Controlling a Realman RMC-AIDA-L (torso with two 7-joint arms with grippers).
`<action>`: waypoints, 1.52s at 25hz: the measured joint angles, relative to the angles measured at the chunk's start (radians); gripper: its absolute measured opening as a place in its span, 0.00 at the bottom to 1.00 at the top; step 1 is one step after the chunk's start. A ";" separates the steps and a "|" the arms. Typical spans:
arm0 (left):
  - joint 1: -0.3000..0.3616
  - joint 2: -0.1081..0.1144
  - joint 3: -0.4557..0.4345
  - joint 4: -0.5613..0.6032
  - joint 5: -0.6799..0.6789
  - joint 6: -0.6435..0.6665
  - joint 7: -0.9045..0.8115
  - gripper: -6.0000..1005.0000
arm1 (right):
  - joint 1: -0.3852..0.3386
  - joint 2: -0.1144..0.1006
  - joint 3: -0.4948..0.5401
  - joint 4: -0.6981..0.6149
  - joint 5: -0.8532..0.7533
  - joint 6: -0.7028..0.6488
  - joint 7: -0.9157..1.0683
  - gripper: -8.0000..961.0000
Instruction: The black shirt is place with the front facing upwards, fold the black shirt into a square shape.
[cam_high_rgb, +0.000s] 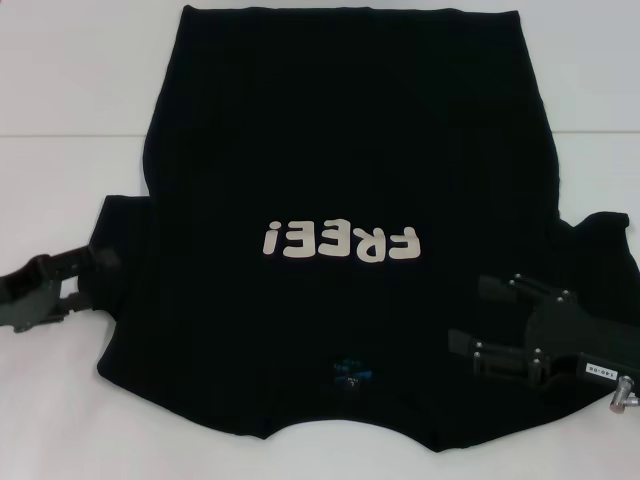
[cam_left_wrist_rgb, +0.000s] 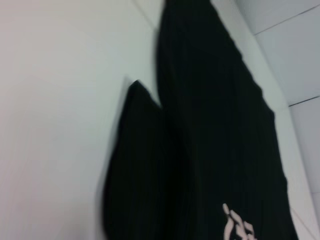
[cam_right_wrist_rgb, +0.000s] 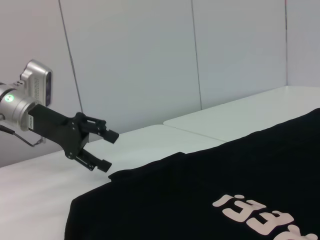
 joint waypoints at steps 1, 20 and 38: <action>0.002 0.000 -0.001 0.005 -0.011 0.008 0.013 0.93 | -0.001 0.000 0.000 0.000 0.002 0.000 0.000 0.95; 0.059 -0.151 0.064 0.134 -0.086 0.257 0.989 0.91 | -0.008 0.000 0.000 0.000 0.004 -0.005 -0.011 0.95; 0.026 0.023 0.022 0.008 -0.075 0.132 0.069 0.89 | -0.010 0.001 0.000 0.000 -0.001 -0.019 -0.003 0.95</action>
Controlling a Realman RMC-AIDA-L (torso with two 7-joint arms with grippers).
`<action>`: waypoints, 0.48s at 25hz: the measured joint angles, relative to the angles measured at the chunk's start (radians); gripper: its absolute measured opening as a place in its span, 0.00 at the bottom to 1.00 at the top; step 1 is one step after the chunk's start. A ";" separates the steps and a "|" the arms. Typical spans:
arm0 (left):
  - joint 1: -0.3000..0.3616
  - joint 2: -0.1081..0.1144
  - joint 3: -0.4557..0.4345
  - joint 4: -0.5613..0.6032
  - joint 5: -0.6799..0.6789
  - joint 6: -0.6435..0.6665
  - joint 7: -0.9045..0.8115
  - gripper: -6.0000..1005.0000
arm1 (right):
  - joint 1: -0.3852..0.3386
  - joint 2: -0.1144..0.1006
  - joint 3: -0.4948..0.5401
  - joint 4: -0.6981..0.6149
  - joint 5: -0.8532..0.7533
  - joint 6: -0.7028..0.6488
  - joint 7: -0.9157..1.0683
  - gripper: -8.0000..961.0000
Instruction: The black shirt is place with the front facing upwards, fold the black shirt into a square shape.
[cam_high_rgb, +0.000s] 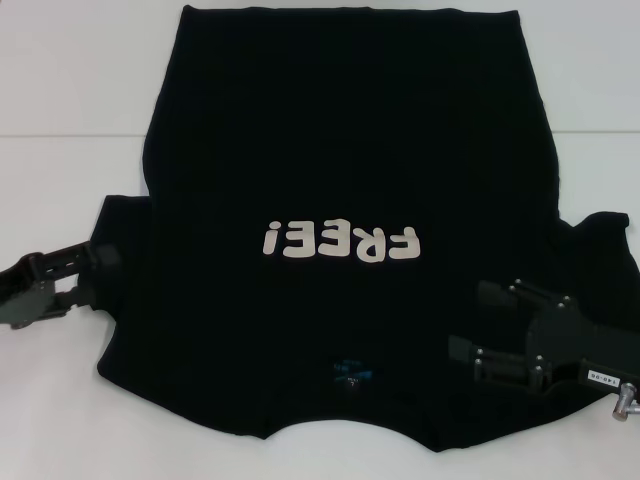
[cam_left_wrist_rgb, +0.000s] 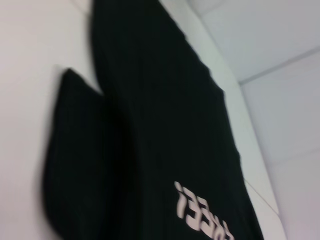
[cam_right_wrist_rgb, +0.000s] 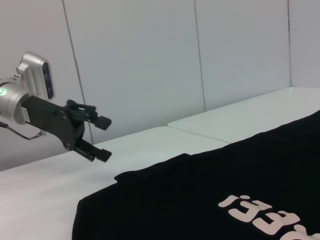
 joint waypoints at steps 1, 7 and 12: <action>0.001 0.000 0.000 0.000 0.010 -0.027 -0.024 0.89 | 0.000 0.000 0.000 0.000 -0.001 0.000 0.000 0.95; -0.005 -0.004 0.006 -0.033 0.046 -0.113 -0.068 0.88 | 0.000 0.000 0.000 0.000 -0.001 -0.003 0.001 0.95; -0.011 -0.004 0.003 -0.053 0.047 -0.158 -0.082 0.88 | -0.001 0.000 0.000 0.000 -0.001 -0.003 0.002 0.95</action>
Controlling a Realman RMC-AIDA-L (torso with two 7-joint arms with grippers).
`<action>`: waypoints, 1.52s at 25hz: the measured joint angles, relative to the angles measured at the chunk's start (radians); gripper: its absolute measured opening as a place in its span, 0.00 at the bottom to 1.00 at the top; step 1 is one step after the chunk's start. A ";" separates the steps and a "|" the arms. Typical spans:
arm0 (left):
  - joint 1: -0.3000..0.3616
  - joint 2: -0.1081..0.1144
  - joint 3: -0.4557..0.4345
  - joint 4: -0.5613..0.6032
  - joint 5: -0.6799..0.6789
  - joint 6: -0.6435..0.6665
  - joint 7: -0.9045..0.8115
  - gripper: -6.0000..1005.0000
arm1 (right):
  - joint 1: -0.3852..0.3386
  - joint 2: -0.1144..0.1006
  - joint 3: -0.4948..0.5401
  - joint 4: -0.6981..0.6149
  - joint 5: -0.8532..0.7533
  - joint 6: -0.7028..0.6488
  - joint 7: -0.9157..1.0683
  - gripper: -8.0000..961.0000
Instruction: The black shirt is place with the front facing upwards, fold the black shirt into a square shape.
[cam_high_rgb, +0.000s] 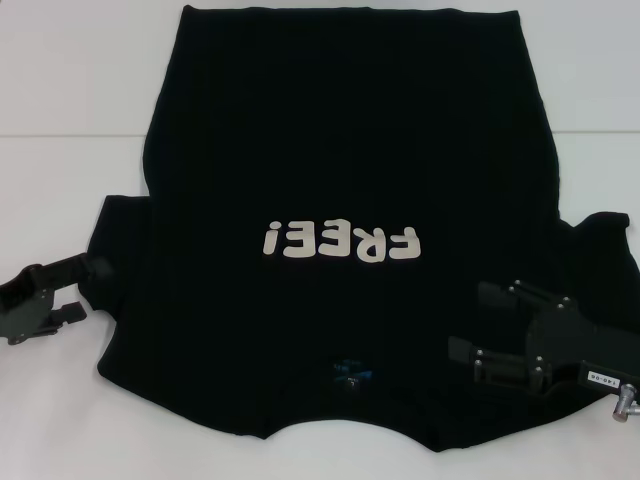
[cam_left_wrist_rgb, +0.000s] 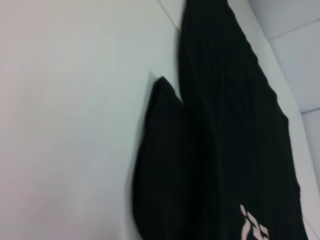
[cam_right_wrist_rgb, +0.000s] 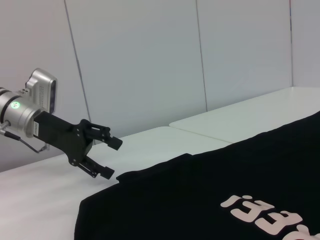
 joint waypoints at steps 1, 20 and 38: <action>-0.001 0.000 0.000 -0.005 0.000 -0.008 -0.001 0.88 | 0.000 0.000 0.000 0.000 0.000 0.000 0.000 0.95; -0.032 -0.014 0.001 -0.027 0.000 -0.065 -0.022 0.86 | 0.007 0.000 0.000 0.000 0.000 0.000 0.001 0.95; -0.045 -0.013 0.013 -0.028 0.027 -0.093 -0.054 0.84 | 0.014 0.000 0.000 0.000 0.004 0.004 0.006 0.95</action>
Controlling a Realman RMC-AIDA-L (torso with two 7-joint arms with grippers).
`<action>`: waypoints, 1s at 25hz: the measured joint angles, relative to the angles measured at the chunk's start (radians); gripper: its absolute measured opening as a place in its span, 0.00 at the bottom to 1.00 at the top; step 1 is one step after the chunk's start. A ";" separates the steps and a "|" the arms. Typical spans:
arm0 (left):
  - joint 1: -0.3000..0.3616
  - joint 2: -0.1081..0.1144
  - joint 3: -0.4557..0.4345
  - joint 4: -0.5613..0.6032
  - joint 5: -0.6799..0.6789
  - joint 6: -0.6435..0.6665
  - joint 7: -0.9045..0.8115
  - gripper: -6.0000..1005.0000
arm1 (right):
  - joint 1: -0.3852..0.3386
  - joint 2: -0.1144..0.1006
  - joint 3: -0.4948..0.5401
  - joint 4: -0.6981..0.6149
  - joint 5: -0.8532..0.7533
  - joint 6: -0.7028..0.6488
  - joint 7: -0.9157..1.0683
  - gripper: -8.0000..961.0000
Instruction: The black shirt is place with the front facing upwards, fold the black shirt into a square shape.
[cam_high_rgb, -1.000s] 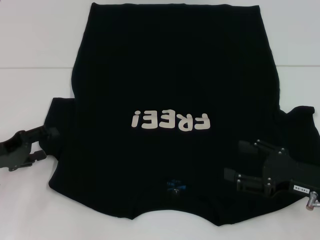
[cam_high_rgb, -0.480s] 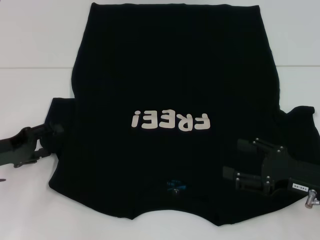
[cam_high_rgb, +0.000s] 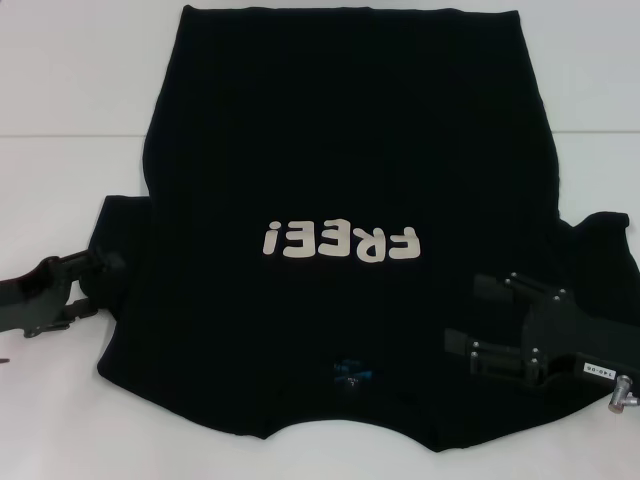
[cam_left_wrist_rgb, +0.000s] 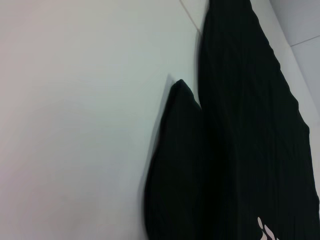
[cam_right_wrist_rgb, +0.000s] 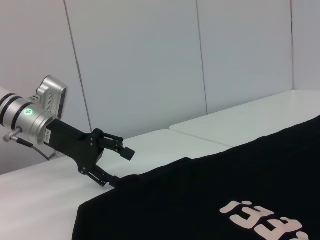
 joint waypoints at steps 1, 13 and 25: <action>-0.002 -0.001 0.000 0.000 0.000 -0.002 0.000 0.84 | 0.000 0.000 0.000 0.000 0.000 0.001 0.000 0.95; -0.024 -0.007 0.035 0.000 0.004 -0.040 -0.001 0.83 | 0.004 0.000 0.000 0.000 0.001 0.005 0.000 0.95; -0.038 -0.006 0.039 0.011 0.041 -0.060 0.007 0.81 | 0.009 0.000 0.000 0.000 0.001 0.006 0.000 0.95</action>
